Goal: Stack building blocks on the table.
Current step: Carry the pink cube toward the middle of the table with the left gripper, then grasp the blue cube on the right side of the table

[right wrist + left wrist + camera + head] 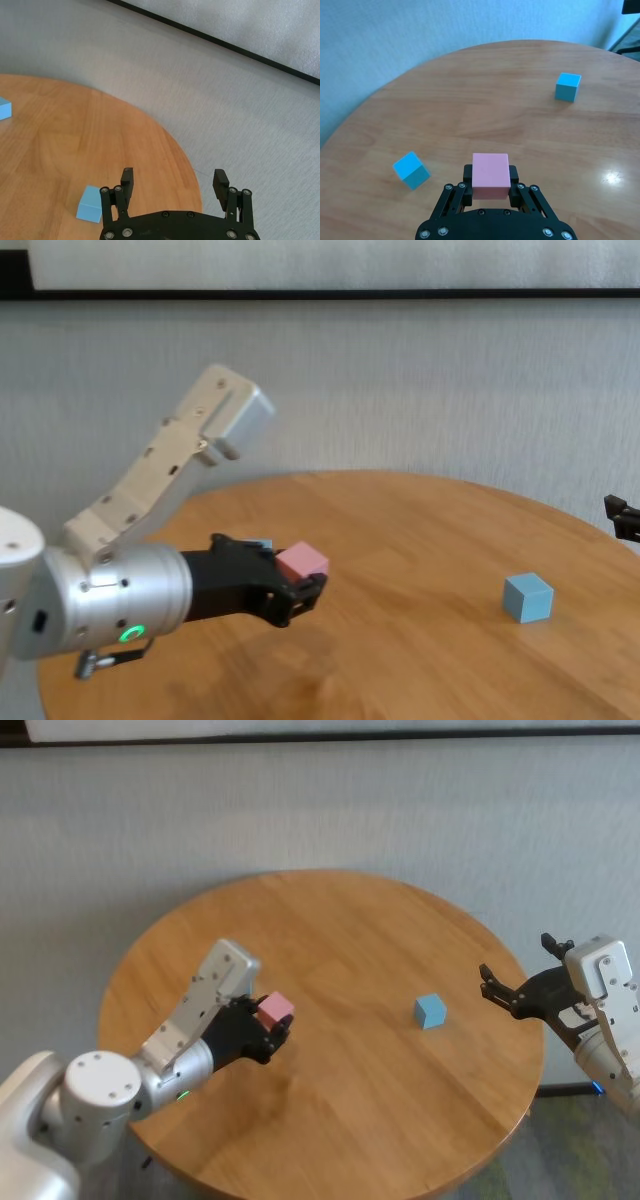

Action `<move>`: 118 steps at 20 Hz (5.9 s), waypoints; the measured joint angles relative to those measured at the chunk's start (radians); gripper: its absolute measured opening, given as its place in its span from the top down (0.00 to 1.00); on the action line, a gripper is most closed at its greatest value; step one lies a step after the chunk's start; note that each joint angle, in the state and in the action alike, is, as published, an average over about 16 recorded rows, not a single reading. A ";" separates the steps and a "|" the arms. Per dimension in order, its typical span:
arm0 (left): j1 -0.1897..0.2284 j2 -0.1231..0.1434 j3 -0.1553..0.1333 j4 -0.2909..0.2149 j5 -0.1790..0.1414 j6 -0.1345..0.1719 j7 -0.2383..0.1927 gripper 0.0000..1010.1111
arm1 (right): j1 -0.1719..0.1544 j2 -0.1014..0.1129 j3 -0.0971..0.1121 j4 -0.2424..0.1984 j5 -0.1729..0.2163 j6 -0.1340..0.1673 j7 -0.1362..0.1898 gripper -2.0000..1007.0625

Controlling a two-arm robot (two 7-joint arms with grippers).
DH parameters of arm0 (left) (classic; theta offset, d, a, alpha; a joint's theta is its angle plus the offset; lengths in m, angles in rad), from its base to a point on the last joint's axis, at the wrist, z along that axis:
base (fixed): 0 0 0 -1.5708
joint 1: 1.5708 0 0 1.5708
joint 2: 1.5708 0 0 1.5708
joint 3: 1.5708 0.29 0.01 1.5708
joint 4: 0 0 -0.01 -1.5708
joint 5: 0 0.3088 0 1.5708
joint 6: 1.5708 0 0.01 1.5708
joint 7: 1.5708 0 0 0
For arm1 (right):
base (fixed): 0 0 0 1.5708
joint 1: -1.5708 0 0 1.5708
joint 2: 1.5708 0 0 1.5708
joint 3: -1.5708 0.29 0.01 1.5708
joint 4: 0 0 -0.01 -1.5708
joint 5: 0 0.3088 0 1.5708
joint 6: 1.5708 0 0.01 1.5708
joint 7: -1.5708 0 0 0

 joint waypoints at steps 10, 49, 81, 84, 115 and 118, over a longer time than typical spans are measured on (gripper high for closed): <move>-0.115 -0.066 0.048 0.154 0.032 -0.038 -0.044 0.60 | 0.000 0.000 0.000 0.000 0.000 0.000 0.000 0.00; -0.195 -0.142 0.094 0.348 0.019 -0.075 -0.090 0.54 | 0.000 0.000 0.000 0.000 0.000 0.000 0.000 0.00; 0.021 0.087 -0.111 -0.089 -0.016 -0.008 0.023 0.01 | -0.010 -0.020 0.009 -0.019 0.038 0.031 0.025 0.00; 0.022 0.088 -0.111 -0.088 -0.016 -0.008 0.023 0.01 | -0.016 -0.037 0.013 -0.030 0.060 0.055 0.036 0.00; 0.009 0.074 -0.101 -0.073 -0.015 -0.015 0.023 0.01 | 0.065 -0.248 -0.001 0.112 0.039 0.256 0.039 0.00; 0.009 0.074 -0.100 -0.072 -0.015 -0.015 0.023 0.01 | 0.072 -0.262 0.000 0.129 0.023 0.257 0.030 0.00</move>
